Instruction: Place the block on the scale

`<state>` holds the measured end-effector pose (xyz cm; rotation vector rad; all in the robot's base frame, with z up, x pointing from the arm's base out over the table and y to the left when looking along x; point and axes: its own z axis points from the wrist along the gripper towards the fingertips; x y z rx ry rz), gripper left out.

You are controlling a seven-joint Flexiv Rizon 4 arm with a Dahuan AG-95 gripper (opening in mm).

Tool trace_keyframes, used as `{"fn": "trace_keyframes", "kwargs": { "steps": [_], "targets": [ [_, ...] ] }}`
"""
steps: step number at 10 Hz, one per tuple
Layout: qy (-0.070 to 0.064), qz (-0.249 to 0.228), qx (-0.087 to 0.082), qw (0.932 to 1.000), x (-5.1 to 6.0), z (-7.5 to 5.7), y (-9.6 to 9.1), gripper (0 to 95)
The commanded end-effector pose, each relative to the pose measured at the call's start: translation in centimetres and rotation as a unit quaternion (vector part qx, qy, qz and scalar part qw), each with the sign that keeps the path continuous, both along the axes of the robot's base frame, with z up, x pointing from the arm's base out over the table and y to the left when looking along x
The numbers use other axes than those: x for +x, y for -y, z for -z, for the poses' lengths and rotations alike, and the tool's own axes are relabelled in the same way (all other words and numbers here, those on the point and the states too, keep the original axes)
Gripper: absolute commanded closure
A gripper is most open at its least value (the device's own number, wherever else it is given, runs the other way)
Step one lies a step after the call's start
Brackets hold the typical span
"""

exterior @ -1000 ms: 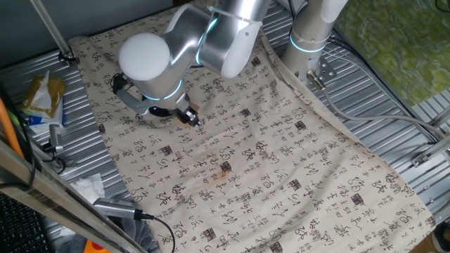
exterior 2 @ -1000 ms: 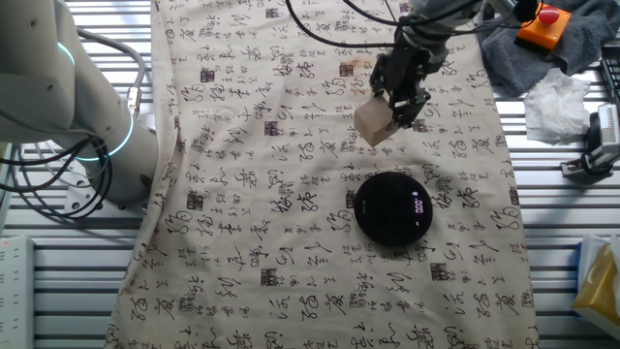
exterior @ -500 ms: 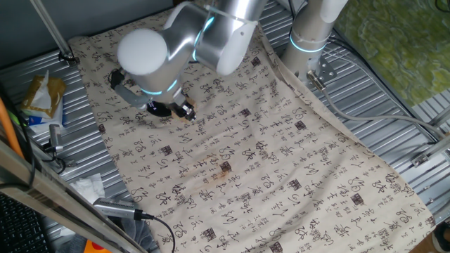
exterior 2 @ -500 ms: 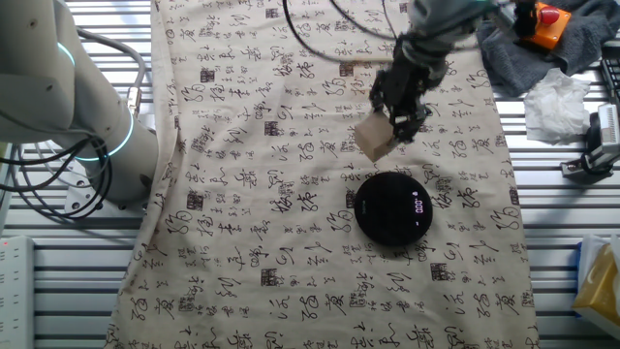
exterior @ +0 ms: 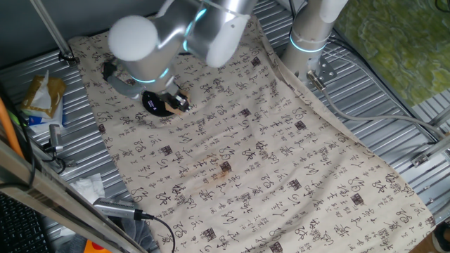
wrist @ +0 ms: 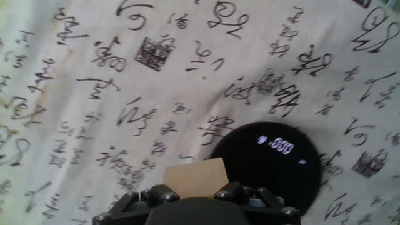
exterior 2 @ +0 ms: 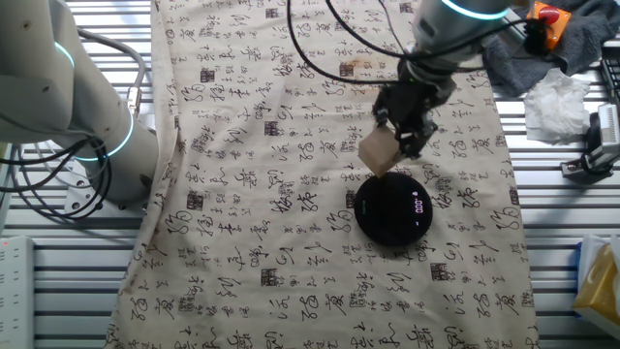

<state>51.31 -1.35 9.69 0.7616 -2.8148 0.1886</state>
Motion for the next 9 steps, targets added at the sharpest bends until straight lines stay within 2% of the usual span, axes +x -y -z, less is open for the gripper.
{"fn": "trace_keyframes", "kwargs": {
  "steps": [1, 5, 9],
  "targets": [
    [-0.002, -0.013, 0.003, 0.9999, 0.6, 0.0, 1.0, 95.0],
    [-0.007, -0.036, 0.003, 0.9993, 2.0, 0.3, 3.1, 95.0],
    [-0.013, -0.057, 0.001, 0.9983, 2.4, 0.8, 3.9, 95.0]
  ]
}}
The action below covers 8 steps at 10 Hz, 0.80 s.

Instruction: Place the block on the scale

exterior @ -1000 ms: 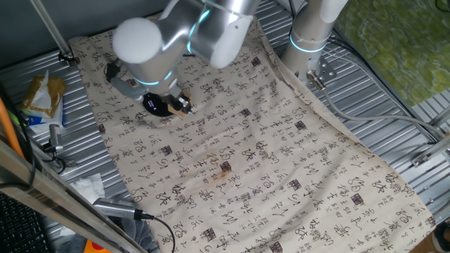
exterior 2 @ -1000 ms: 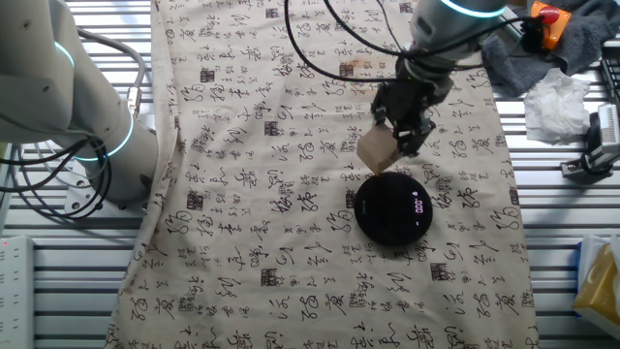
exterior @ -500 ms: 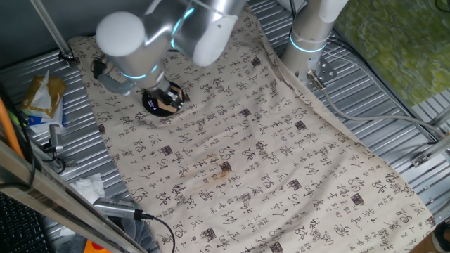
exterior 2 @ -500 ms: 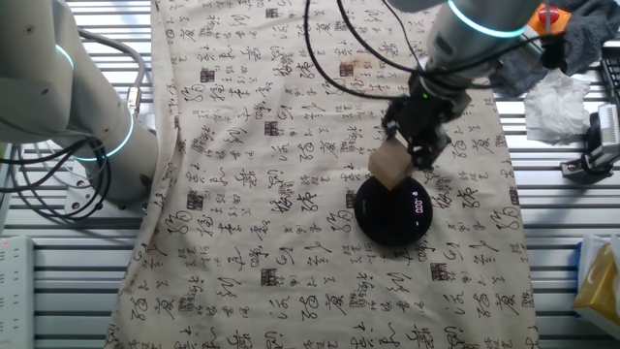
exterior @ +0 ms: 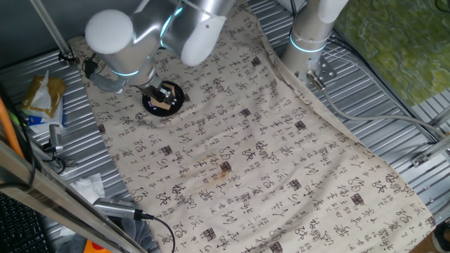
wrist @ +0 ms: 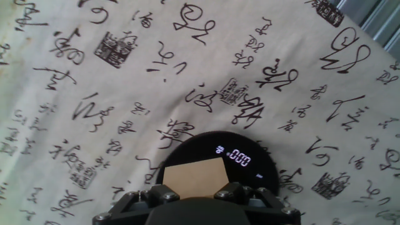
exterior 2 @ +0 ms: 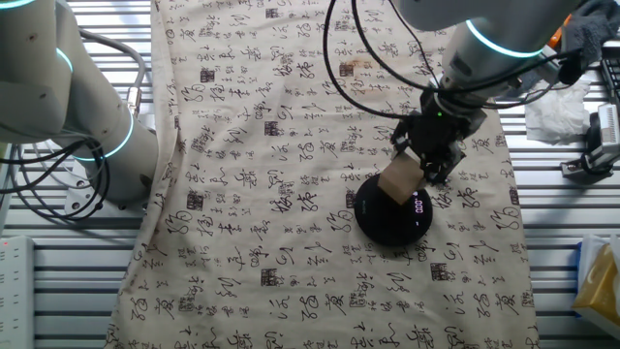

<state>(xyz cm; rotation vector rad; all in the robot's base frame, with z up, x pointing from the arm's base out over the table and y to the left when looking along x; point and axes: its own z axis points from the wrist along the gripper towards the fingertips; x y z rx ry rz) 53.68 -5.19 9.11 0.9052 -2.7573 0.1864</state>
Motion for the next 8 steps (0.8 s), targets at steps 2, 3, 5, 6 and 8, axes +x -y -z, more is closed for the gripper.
{"fn": "trace_keyframes", "kwargs": {
  "steps": [2, 3, 5, 6, 8],
  "targets": [
    [-0.004, -0.024, -0.017, 0.9995, 0.0, 0.5, 0.2, 95.0],
    [-0.006, -0.034, -0.025, 0.9991, -0.1, 0.6, 0.3, 95.0],
    [-0.006, -0.046, -0.028, 0.9985, -0.1, 0.6, 0.6, 95.0],
    [-0.006, -0.052, -0.029, 0.9982, -0.2, 0.7, 0.8, 95.0],
    [-0.004, -0.063, -0.027, 0.9977, -0.4, 1.1, 1.5, 95.0]
  ]
}}
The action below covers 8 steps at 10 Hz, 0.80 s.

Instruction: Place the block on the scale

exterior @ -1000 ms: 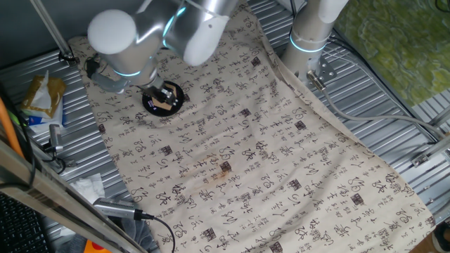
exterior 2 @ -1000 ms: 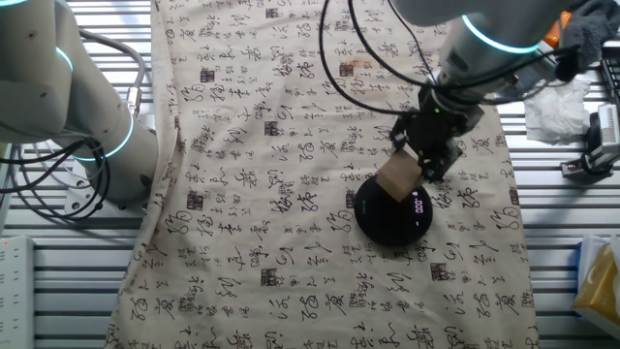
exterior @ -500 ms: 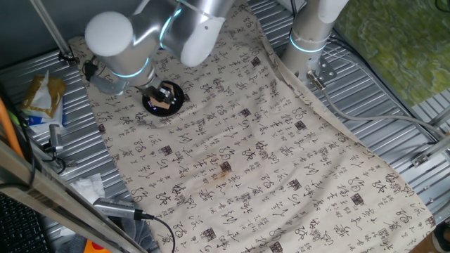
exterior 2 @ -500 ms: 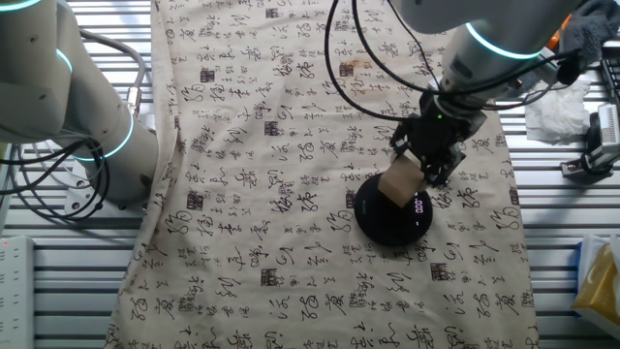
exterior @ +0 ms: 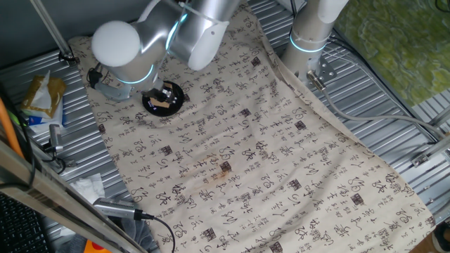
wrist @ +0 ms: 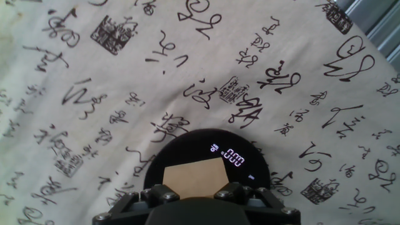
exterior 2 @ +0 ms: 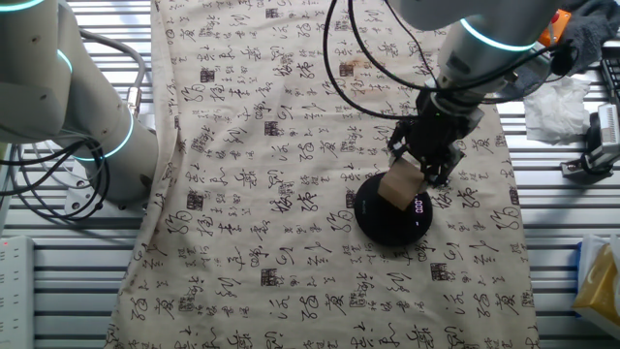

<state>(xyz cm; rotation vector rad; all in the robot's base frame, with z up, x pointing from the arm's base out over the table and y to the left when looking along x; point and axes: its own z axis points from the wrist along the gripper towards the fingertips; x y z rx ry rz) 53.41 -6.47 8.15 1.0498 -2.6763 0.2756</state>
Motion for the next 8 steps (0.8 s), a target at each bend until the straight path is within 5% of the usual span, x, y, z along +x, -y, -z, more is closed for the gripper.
{"fn": "trace_keyframes", "kwargs": {
  "steps": [1, 8],
  "targets": [
    [0.002, -0.007, 0.001, 1.0000, -0.16, 0.16, 0.39, 95.0],
    [0.009, -0.020, 0.004, 0.9997, -0.35, 0.98, 0.90, 95.0]
  ]
}}
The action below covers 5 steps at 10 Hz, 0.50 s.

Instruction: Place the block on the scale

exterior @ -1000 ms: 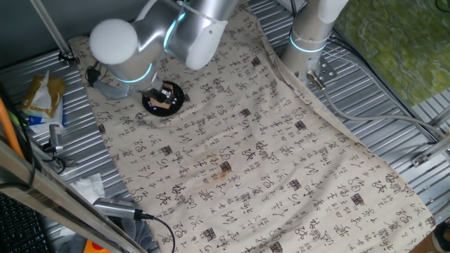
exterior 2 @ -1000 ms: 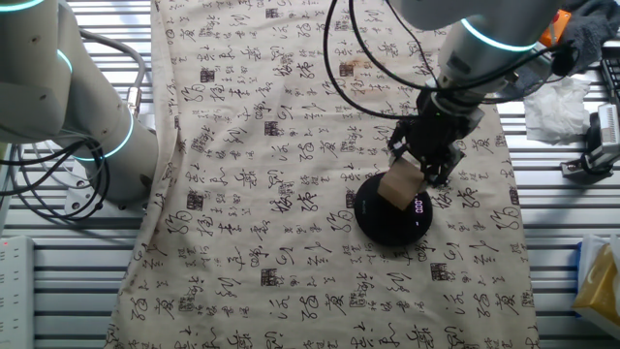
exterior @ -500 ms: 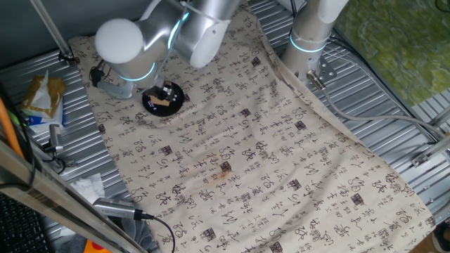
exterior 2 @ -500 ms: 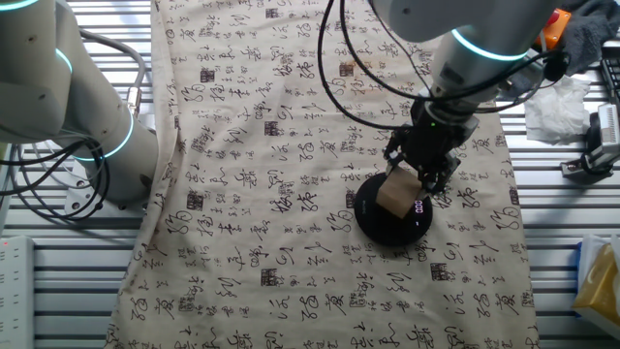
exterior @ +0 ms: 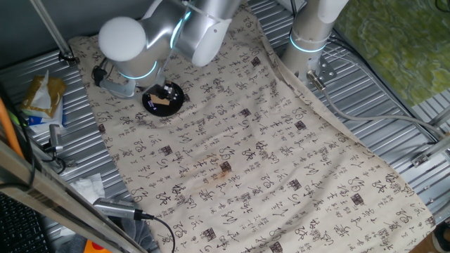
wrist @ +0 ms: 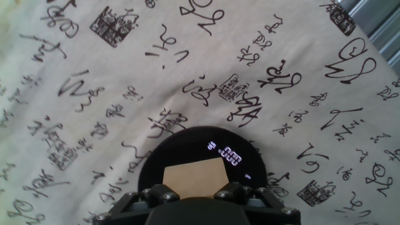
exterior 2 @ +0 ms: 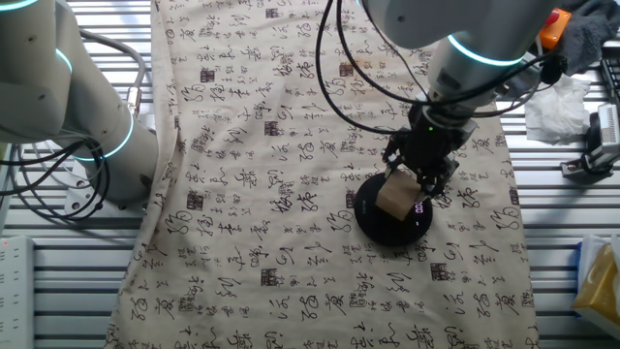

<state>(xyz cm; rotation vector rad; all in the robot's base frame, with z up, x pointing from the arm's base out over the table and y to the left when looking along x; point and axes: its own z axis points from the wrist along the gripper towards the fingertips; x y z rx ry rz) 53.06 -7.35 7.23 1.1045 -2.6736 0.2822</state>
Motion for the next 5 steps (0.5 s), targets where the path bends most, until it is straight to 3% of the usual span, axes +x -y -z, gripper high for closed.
{"fn": "trace_keyframes", "kwargs": {
  "steps": [1, 5],
  "targets": [
    [0.003, -0.003, 0.001, 1.0000, -0.02, 0.19, 0.07, 95.0],
    [0.007, -0.006, 0.001, 1.0000, -0.09, 0.43, 0.22, 95.0]
  ]
}}
